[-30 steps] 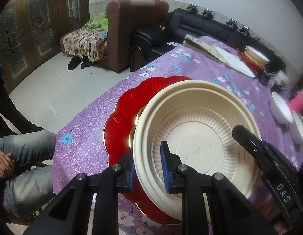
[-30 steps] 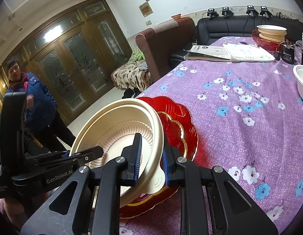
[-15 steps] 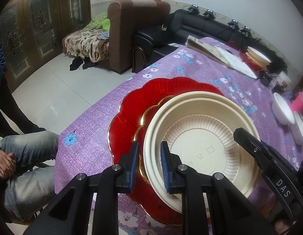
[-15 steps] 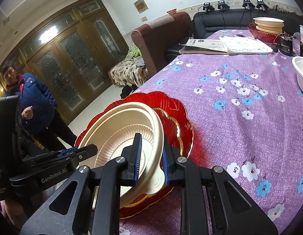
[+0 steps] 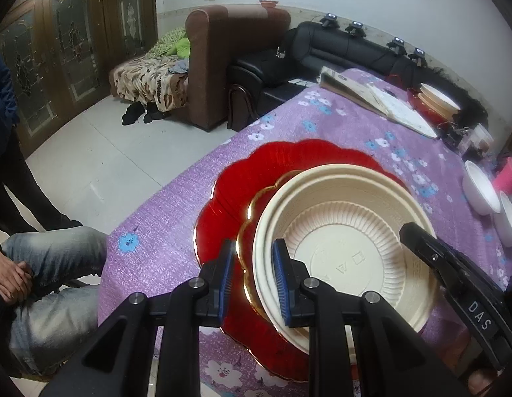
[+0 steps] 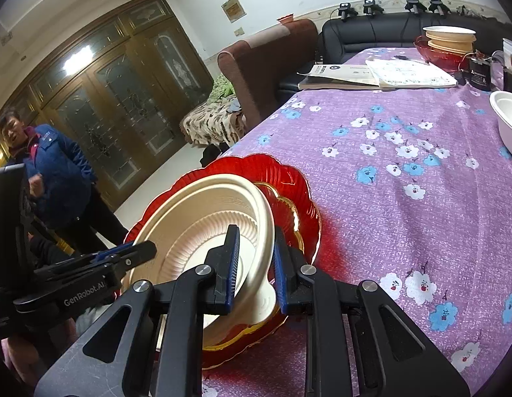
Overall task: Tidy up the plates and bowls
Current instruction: 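Lower the cream bowl onto the red plate and open the right gripper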
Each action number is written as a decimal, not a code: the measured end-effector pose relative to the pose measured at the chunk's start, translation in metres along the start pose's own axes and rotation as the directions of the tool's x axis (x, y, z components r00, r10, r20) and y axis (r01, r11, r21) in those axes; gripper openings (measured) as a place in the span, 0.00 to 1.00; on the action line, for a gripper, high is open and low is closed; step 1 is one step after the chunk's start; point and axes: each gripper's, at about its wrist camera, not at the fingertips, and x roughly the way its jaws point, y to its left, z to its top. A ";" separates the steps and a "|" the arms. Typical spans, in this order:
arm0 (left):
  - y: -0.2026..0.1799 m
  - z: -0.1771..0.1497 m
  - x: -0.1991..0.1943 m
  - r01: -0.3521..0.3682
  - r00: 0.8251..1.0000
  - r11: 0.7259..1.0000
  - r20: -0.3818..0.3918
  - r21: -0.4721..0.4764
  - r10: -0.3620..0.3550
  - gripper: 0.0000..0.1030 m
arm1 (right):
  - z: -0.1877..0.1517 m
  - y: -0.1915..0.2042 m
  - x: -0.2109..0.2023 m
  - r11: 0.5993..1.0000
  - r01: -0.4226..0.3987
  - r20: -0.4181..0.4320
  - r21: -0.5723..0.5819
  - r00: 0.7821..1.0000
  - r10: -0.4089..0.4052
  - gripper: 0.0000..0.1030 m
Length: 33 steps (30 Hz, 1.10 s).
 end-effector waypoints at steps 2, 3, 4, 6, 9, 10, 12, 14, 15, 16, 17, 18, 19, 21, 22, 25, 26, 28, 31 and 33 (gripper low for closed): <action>0.001 0.001 -0.001 -0.005 1.000 1.000 0.011 -0.002 0.005 0.22 | 0.000 0.000 0.000 1.000 0.005 0.000 0.002 1.000 -0.005 0.19; 0.002 0.001 -0.002 -0.015 1.000 1.000 0.020 0.001 0.015 0.22 | -0.001 0.000 -0.001 1.000 0.011 0.003 0.003 1.000 -0.011 0.20; 0.002 0.001 -0.003 -0.020 0.999 1.000 0.025 0.001 0.020 0.22 | -0.001 0.001 -0.003 1.000 0.016 0.010 0.003 1.000 -0.016 0.21; 0.004 0.003 -0.005 -0.018 0.999 1.000 0.033 -0.003 0.018 0.22 | -0.001 0.001 -0.009 1.000 0.027 0.038 -0.001 0.999 -0.027 0.29; 0.008 0.006 -0.009 -0.024 0.998 1.000 0.051 -0.014 0.025 0.22 | -0.002 0.003 -0.021 0.999 0.040 0.101 -0.007 0.994 -0.039 0.39; 0.008 0.006 -0.010 -0.023 0.998 1.000 0.052 -0.013 0.023 0.22 | -0.003 0.004 -0.025 0.999 0.043 0.116 -0.010 0.992 -0.042 0.39; 0.011 0.007 -0.011 -0.020 0.998 1.000 0.053 -0.018 0.021 0.22 | -0.003 0.005 -0.028 0.999 0.047 0.128 -0.017 0.991 -0.045 0.39; 0.011 0.008 -0.013 -0.021 0.998 1.000 0.056 -0.017 0.022 0.22 | -0.005 0.009 -0.034 0.999 0.042 0.154 -0.034 0.987 -0.036 0.39; 0.011 0.008 -0.013 -0.022 0.998 1.000 0.058 -0.017 0.023 0.22 | -0.005 0.012 -0.037 0.998 0.040 0.165 -0.045 0.986 -0.032 0.39; 0.011 0.008 -0.014 -0.024 0.998 1.000 0.062 -0.017 0.025 0.22 | -0.005 0.014 -0.041 0.997 0.041 0.178 -0.061 0.984 -0.029 0.39; 0.010 0.009 -0.015 -0.030 0.997 0.999 0.068 -0.015 0.031 0.22 | -0.006 0.017 -0.042 0.997 0.041 0.183 -0.069 0.983 -0.028 0.39; 0.009 0.009 -0.016 -0.035 0.997 0.999 0.072 -0.012 0.036 0.22 | -0.005 0.018 -0.042 0.996 0.038 0.183 -0.075 0.983 -0.024 0.39; 0.009 0.009 -0.017 -0.039 0.996 0.999 0.075 -0.009 0.040 0.22 | -0.005 0.018 -0.042 0.996 0.038 0.178 -0.075 0.984 -0.024 0.39; 0.009 0.009 -0.018 -0.039 0.996 0.999 0.080 -0.005 0.040 0.22 | -0.006 0.018 -0.040 0.997 0.039 0.167 -0.066 0.986 -0.028 0.39; 0.008 0.009 -0.019 -0.045 0.995 0.999 0.084 -0.003 0.045 0.22 | -0.005 0.015 -0.040 0.997 0.039 0.162 -0.061 0.986 -0.029 0.39; 0.006 0.010 -0.023 -0.053 0.994 0.999 0.098 0.004 0.052 0.22 | -0.003 0.012 -0.038 0.998 0.041 0.150 -0.050 0.988 -0.033 0.39; 0.005 0.010 -0.025 -0.056 0.993 0.998 0.103 0.008 0.055 0.22 | -0.003 0.012 -0.038 0.998 0.041 0.150 -0.051 0.988 -0.033 0.39; 0.004 0.011 -0.028 -0.061 0.992 0.998 0.113 0.013 0.059 0.22 | -0.003 0.012 -0.038 0.998 0.040 0.152 -0.057 0.988 -0.031 0.39; 0.001 0.012 -0.033 -0.068 0.989 0.997 0.130 0.022 0.065 0.22 | -0.002 0.013 -0.038 0.997 0.040 0.153 -0.063 0.988 -0.030 0.39; -0.001 0.013 -0.036 -0.070 0.988 0.997 0.138 0.026 0.066 0.23 | -0.003 0.014 -0.040 0.997 0.038 0.155 -0.065 0.988 -0.028 0.39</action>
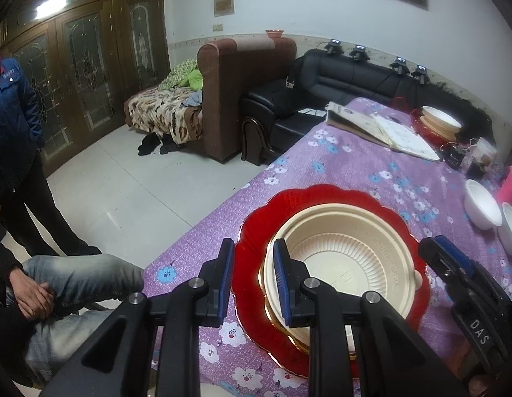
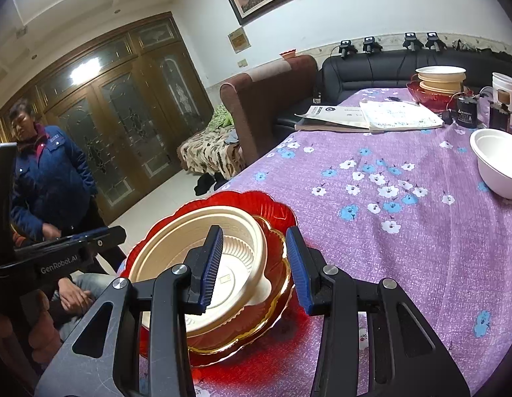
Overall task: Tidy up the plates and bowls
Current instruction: 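Withdraw the right gripper and move toward the white paper bowls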
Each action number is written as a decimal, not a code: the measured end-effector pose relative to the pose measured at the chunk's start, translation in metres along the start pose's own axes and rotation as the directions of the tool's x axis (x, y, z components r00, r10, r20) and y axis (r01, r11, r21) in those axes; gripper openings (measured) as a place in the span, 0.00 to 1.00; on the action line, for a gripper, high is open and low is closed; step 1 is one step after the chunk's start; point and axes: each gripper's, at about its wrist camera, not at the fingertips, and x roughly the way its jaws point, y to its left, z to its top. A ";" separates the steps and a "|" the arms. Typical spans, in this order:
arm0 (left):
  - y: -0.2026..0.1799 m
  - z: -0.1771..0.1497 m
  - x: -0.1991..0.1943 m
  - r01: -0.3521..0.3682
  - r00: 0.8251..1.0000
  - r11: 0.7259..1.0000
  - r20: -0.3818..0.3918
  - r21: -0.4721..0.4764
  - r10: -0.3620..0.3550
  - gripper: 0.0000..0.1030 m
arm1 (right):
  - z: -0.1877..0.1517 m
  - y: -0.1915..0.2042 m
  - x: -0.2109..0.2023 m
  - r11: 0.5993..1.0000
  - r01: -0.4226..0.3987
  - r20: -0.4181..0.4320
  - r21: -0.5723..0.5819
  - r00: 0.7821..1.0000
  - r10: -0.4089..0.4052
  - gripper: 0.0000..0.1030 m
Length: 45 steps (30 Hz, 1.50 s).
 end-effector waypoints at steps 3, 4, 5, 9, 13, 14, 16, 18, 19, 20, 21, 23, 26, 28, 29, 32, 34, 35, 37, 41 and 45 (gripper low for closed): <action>-0.005 0.002 -0.003 0.000 1.000 1.000 0.011 0.009 0.000 0.24 | 0.000 0.000 -0.001 1.000 0.000 0.003 -0.001 1.000 0.000 0.39; -0.007 0.002 -0.005 0.000 1.000 1.000 0.014 0.012 0.000 0.24 | 0.001 0.000 -0.001 1.000 -0.001 0.006 -0.002 1.000 0.001 0.39; -0.009 0.003 -0.006 0.002 1.000 1.000 0.017 0.016 -0.002 0.25 | 0.001 -0.001 -0.002 1.000 -0.001 0.009 -0.004 1.000 0.001 0.39; -0.021 0.006 -0.011 0.007 0.999 0.999 0.031 0.037 -0.008 0.28 | 0.002 -0.001 -0.005 1.000 -0.001 0.019 -0.008 1.000 0.001 0.39; -0.036 0.009 -0.018 0.019 0.999 0.998 0.044 0.062 -0.022 0.28 | 0.004 -0.002 -0.009 1.000 -0.001 0.036 -0.010 0.999 0.001 0.39; -0.039 0.009 -0.020 0.023 0.999 0.997 0.047 0.068 -0.027 0.28 | 0.004 -0.004 -0.011 1.000 -0.001 0.042 -0.009 0.999 0.001 0.39; -0.049 0.011 -0.024 0.028 0.998 0.996 0.057 0.086 -0.033 0.29 | 0.006 -0.008 -0.016 1.000 0.000 0.049 -0.001 0.999 0.000 0.39; -0.060 0.013 -0.028 0.038 0.997 0.994 0.062 0.102 -0.045 0.29 | 0.008 -0.016 -0.021 1.000 0.003 0.060 0.015 0.998 -0.004 0.39; -0.065 0.014 -0.030 0.046 0.996 0.993 0.065 0.108 -0.053 0.29 | 0.009 -0.022 -0.026 1.000 0.008 0.068 0.027 0.998 -0.010 0.39; -0.071 0.015 -0.032 0.055 0.996 0.992 0.068 0.117 -0.063 0.29 | 0.010 -0.028 -0.029 0.999 0.013 0.074 0.036 0.997 -0.016 0.39; -0.079 0.016 -0.033 0.061 0.995 0.990 0.072 0.130 -0.071 0.29 | 0.011 -0.034 -0.032 0.999 0.019 0.079 0.047 0.997 -0.023 0.39; -0.093 0.017 -0.037 0.076 0.993 0.986 0.077 0.149 -0.088 0.30 | 0.014 -0.049 -0.042 0.997 0.040 0.096 0.069 0.994 -0.046 0.39; -0.118 0.018 -0.043 0.094 0.989 0.977 0.093 0.190 -0.113 0.39 | 0.018 -0.073 -0.060 0.992 0.074 0.129 0.104 0.988 -0.088 0.39; -0.134 0.018 -0.047 0.104 0.986 0.971 0.102 0.214 -0.128 0.43 | 0.021 -0.090 -0.072 0.987 0.096 0.148 0.127 0.982 -0.115 0.39; -0.143 0.018 -0.049 0.110 0.985 0.968 0.107 0.226 -0.137 0.43 | 0.022 -0.098 -0.079 0.984 0.109 0.156 0.137 0.979 -0.130 0.39; -0.170 0.021 -0.055 0.135 0.979 0.955 0.114 0.263 -0.170 0.44 | 0.027 -0.124 -0.096 0.975 0.141 0.168 0.174 0.971 -0.171 0.39; -0.185 0.023 -0.057 0.148 0.974 0.948 0.122 0.281 -0.189 0.44 | 0.033 -0.140 -0.108 0.967 0.165 0.179 0.194 0.963 -0.200 0.39; -0.195 0.024 -0.058 0.154 0.972 0.944 0.125 0.293 -0.198 0.44 | 0.036 -0.147 -0.113 0.965 0.174 0.183 0.198 0.960 -0.211 0.39; -0.209 0.024 -0.059 0.169 0.968 0.936 0.127 0.309 -0.217 0.47 | 0.045 -0.159 -0.121 0.961 0.192 0.175 0.197 0.958 -0.227 0.39; -0.237 0.029 -0.055 0.180 0.964 0.930 0.131 0.321 -0.232 0.52 | 0.066 -0.187 -0.129 0.950 0.219 0.148 0.224 0.955 -0.255 0.39; -0.259 0.038 -0.046 0.190 0.963 0.931 0.125 0.312 -0.238 0.53 | 0.086 -0.213 -0.135 0.919 0.234 0.148 0.318 0.945 -0.292 0.39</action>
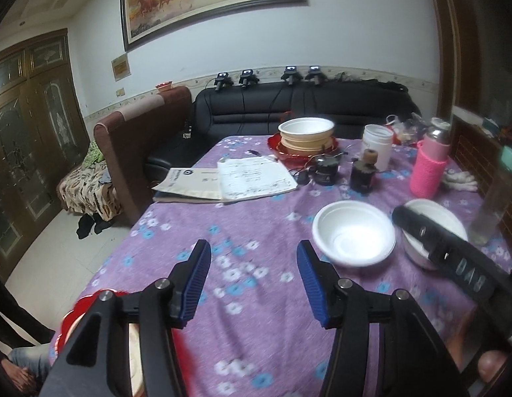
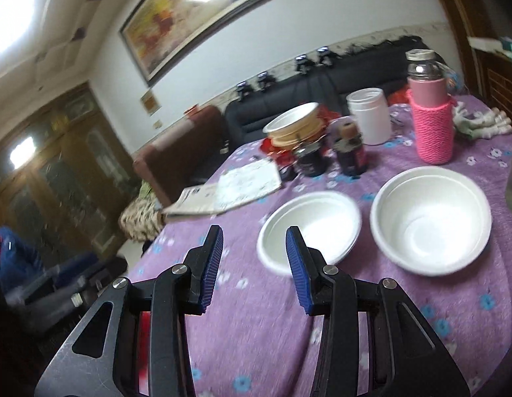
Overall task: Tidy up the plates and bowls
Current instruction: 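Withdraw the right gripper and move toward the white paper bowls, then position the right gripper at the rim of the smaller white bowl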
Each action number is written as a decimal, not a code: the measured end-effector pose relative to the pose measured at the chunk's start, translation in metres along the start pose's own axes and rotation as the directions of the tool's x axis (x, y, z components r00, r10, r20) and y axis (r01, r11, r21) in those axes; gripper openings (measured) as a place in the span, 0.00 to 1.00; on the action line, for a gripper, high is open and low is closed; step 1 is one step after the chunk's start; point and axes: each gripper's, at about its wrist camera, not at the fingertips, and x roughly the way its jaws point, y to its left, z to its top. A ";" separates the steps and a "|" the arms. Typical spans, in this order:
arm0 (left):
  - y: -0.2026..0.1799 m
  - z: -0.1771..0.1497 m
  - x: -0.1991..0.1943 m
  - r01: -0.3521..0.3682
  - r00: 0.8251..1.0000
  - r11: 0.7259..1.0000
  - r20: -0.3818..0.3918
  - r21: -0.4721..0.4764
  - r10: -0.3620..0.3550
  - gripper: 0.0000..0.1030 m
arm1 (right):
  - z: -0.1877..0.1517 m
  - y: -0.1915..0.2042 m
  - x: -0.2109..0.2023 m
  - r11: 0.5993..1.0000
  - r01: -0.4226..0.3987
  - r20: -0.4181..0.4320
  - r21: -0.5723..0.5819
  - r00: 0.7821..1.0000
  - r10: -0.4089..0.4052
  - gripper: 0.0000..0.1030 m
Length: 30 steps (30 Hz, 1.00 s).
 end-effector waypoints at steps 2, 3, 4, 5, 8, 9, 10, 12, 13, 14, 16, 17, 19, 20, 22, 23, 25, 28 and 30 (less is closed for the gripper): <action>-0.009 0.010 0.008 0.005 1.000 1.000 0.003 -0.007 -0.005 0.53 | 0.012 -0.007 0.000 0.998 0.007 0.028 0.060 1.000 -0.009 0.39; -0.013 0.014 0.011 0.005 1.000 1.000 0.007 -0.013 -0.005 0.53 | 0.018 -0.010 0.001 0.996 0.007 0.034 0.088 0.999 -0.011 0.39; -0.016 0.019 0.014 0.006 1.000 1.000 0.012 -0.018 -0.005 0.53 | 0.024 -0.012 0.003 0.993 0.006 0.034 0.119 0.999 -0.010 0.39; -0.019 0.024 0.017 0.011 1.000 1.000 0.021 -0.022 -0.010 0.53 | 0.027 -0.016 0.005 0.990 -0.004 0.036 0.143 0.999 -0.001 0.39; -0.029 0.033 0.028 0.000 0.999 1.000 0.042 -0.019 0.001 0.55 | 0.023 -0.027 0.011 0.987 -0.006 0.026 0.158 1.000 0.002 0.40; -0.032 0.034 0.033 -0.002 0.999 1.000 0.044 -0.018 0.003 0.55 | 0.022 -0.031 0.014 0.987 -0.002 0.006 0.160 1.000 0.001 0.40; -0.035 0.036 0.038 -0.002 0.999 1.000 0.041 -0.020 0.003 0.55 | 0.020 -0.037 0.017 0.984 -0.009 -0.017 0.179 1.000 0.012 0.40; -0.037 0.037 0.047 0.012 1.000 0.999 0.026 -0.036 -0.011 0.55 | 0.019 -0.044 0.019 0.976 -0.024 -0.035 0.217 0.999 0.033 0.40; -0.037 0.038 0.052 0.017 1.000 0.999 0.019 -0.041 -0.016 0.55 | 0.020 -0.047 0.019 0.973 -0.028 -0.035 0.228 0.999 0.037 0.40; -0.038 0.038 0.056 0.017 1.000 0.999 0.014 -0.043 -0.016 0.55 | 0.020 -0.047 0.018 0.973 -0.027 -0.035 0.229 0.999 0.036 0.40; -0.040 0.038 0.064 0.018 1.000 0.998 0.004 -0.053 -0.018 0.55 | 0.020 -0.046 0.019 0.974 -0.024 -0.040 0.225 0.999 0.034 0.40; -0.040 0.038 0.068 0.026 1.000 0.998 -0.004 -0.058 -0.026 0.55 | 0.020 -0.046 0.020 0.974 -0.022 -0.047 0.224 0.998 0.033 0.40; -0.040 0.037 0.074 0.025 1.000 0.998 -0.011 -0.063 -0.025 0.55 | 0.019 -0.047 0.022 0.974 -0.015 -0.052 0.227 0.998 0.027 0.40; -0.039 0.036 0.078 0.024 1.000 0.997 -0.019 -0.067 -0.025 0.55 | 0.019 -0.049 0.023 0.973 -0.011 -0.055 0.229 0.998 0.025 0.40; -0.038 0.035 0.085 0.024 0.999 0.997 -0.035 -0.077 -0.027 0.55 | 0.018 -0.054 0.027 0.971 -0.002 -0.068 0.240 0.998 0.019 0.40; -0.037 0.034 0.088 0.022 0.999 0.996 -0.041 -0.081 -0.026 0.55 | 0.017 -0.055 0.028 0.969 0.000 -0.073 0.245 0.997 0.019 0.40; -0.037 0.032 0.093 0.019 0.999 0.996 -0.048 -0.085 -0.023 0.55 | 0.015 -0.059 0.033 0.967 0.003 -0.088 0.256 0.996 0.021 0.40; -0.037 0.030 0.097 0.021 0.998 0.996 -0.057 -0.081 -0.026 0.55 | 0.012 -0.063 0.040 0.962 0.004 -0.108 0.273 0.994 0.027 0.40; -0.037 0.029 0.099 0.024 0.998 0.997 -0.059 -0.079 -0.029 0.55 | 0.010 -0.066 0.043 0.960 0.011 -0.117 0.279 0.993 0.023 0.40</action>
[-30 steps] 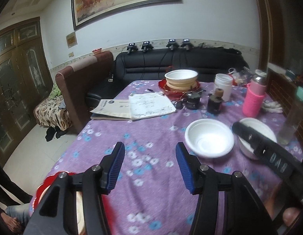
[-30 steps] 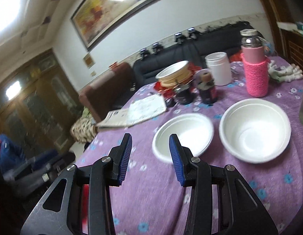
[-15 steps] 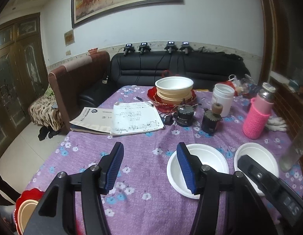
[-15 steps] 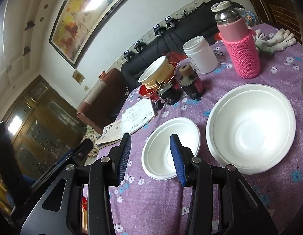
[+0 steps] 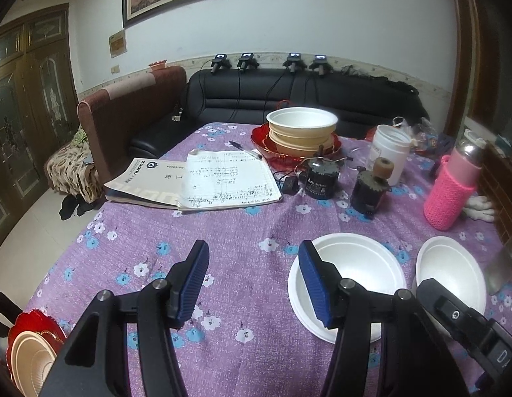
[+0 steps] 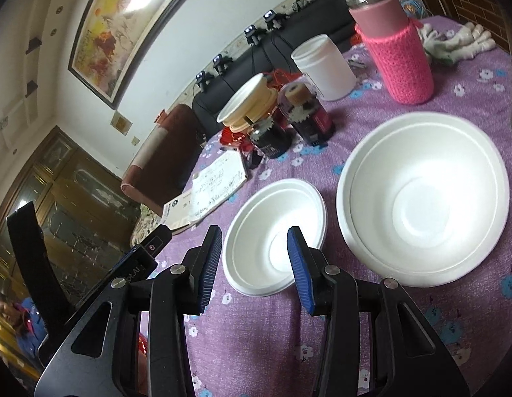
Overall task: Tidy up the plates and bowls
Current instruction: 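Position the right gripper at the rim of the smaller white bowl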
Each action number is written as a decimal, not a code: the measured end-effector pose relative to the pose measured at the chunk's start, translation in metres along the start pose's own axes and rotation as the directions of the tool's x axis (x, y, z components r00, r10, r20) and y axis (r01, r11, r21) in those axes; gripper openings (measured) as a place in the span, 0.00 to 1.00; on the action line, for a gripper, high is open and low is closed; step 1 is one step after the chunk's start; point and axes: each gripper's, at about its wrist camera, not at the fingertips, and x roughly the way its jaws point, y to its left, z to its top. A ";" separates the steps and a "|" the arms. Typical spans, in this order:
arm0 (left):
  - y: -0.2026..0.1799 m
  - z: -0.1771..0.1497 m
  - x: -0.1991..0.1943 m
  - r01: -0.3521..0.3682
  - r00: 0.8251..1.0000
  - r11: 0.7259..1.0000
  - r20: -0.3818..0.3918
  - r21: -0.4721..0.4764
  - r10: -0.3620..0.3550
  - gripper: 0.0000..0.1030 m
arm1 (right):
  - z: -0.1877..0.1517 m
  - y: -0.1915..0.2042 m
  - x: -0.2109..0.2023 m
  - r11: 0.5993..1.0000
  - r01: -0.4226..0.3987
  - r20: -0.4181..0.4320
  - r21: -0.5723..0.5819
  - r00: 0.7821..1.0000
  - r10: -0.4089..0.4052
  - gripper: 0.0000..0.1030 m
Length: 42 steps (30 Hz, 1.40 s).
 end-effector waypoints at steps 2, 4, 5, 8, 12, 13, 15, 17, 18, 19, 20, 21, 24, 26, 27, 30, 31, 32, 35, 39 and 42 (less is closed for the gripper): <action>-0.001 -0.001 0.003 0.001 1.000 1.000 -0.004 0.009 0.000 0.55 | -0.001 -0.002 0.003 1.000 0.007 -0.007 0.002 1.000 -0.007 0.40; -0.001 -0.002 0.006 0.003 1.000 1.000 -0.010 0.012 -0.003 0.55 | -0.001 -0.003 0.006 1.000 0.009 -0.013 0.006 1.000 -0.009 0.40; -0.002 -0.004 0.009 0.006 1.000 1.000 -0.015 0.015 -0.005 0.55 | -0.002 -0.004 0.007 1.000 0.008 -0.017 0.010 1.000 -0.008 0.40; -0.003 -0.006 0.014 0.005 1.000 1.000 -0.024 0.025 -0.004 0.55 | -0.003 -0.008 0.012 1.000 0.000 -0.033 0.023 0.999 0.001 0.40; -0.002 -0.010 0.021 0.009 0.999 0.999 -0.039 0.034 -0.008 0.55 | -0.004 -0.013 0.021 0.999 0.010 -0.050 0.032 0.999 -0.008 0.40; -0.002 -0.011 0.023 0.011 0.999 0.999 -0.045 0.034 -0.009 0.55 | -0.005 -0.014 0.023 0.999 0.011 -0.055 0.035 0.998 -0.009 0.40; -0.001 -0.012 0.025 0.011 0.999 0.999 -0.050 0.032 -0.010 0.55 | -0.006 -0.015 0.026 0.999 0.016 -0.060 0.036 0.998 -0.014 0.40; 0.000 -0.013 0.027 0.014 0.998 1.000 -0.055 0.027 -0.013 0.55 | -0.007 -0.016 0.027 0.999 0.019 -0.063 0.037 0.998 -0.016 0.40; 0.001 -0.013 0.029 0.015 0.998 1.000 -0.057 0.026 -0.014 0.55 | -0.007 -0.016 0.028 0.999 0.020 -0.063 0.038 0.998 -0.018 0.40; 0.001 -0.014 0.030 0.017 0.998 1.000 -0.061 0.026 -0.015 0.55 | -0.007 -0.016 0.028 0.999 0.022 -0.061 0.038 0.998 -0.019 0.40; 0.001 -0.014 0.032 0.023 0.997 0.999 -0.070 0.023 -0.021 0.55 | -0.007 -0.017 0.028 0.999 0.023 -0.060 0.038 0.998 -0.021 0.40; 0.002 -0.015 0.034 0.030 0.996 0.999 -0.079 0.018 -0.029 0.55 | -0.007 -0.017 0.028 0.999 0.024 -0.058 0.039 0.998 -0.022 0.40; 0.003 -0.016 0.038 0.043 0.995 0.999 -0.092 0.011 -0.041 0.55 | -0.007 -0.018 0.028 0.999 0.026 -0.054 0.041 0.998 -0.024 0.40; 0.003 -0.017 0.041 0.043 0.995 0.999 -0.095 0.010 -0.042 0.55 | -0.007 -0.019 0.029 0.999 0.028 -0.052 0.042 0.998 -0.026 0.40; 0.003 -0.018 0.043 0.040 0.995 0.999 -0.097 0.012 -0.038 0.55 | -0.007 -0.019 0.029 0.999 0.026 -0.052 0.045 0.998 -0.024 0.40; 0.005 -0.019 0.048 0.046 0.993 0.999 -0.107 0.005 -0.045 0.55 | -0.008 -0.021 0.031 0.998 0.018 -0.059 0.056 0.998 -0.015 0.40; 0.005 -0.020 0.050 0.048 0.993 0.999 -0.111 0.003 -0.048 0.55 | -0.008 -0.021 0.031 0.998 0.016 -0.059 0.055 0.998 -0.013 0.40; 0.005 -0.020 0.051 0.053 0.992 0.999 -0.115 0.000 -0.053 0.55 | -0.008 -0.020 0.032 0.998 0.016 -0.057 0.054 0.998 -0.012 0.40; 0.006 -0.021 0.056 0.070 0.990 0.997 -0.125 -0.010 -0.071 0.55 | -0.008 -0.021 0.032 0.998 0.008 -0.055 0.060 0.998 -0.004 0.40; 0.011 -0.020 0.058 0.085 0.988 0.996 -0.125 -0.034 -0.088 0.55 | -0.007 -0.024 0.029 0.996 -0.014 -0.052 0.085 0.998 0.018 0.40; 0.015 -0.019 0.057 0.100 0.987 0.993 -0.124 -0.055 -0.106 0.58 | -0.005 -0.028 0.027 0.992 -0.036 -0.052 0.118 0.998 0.043 0.40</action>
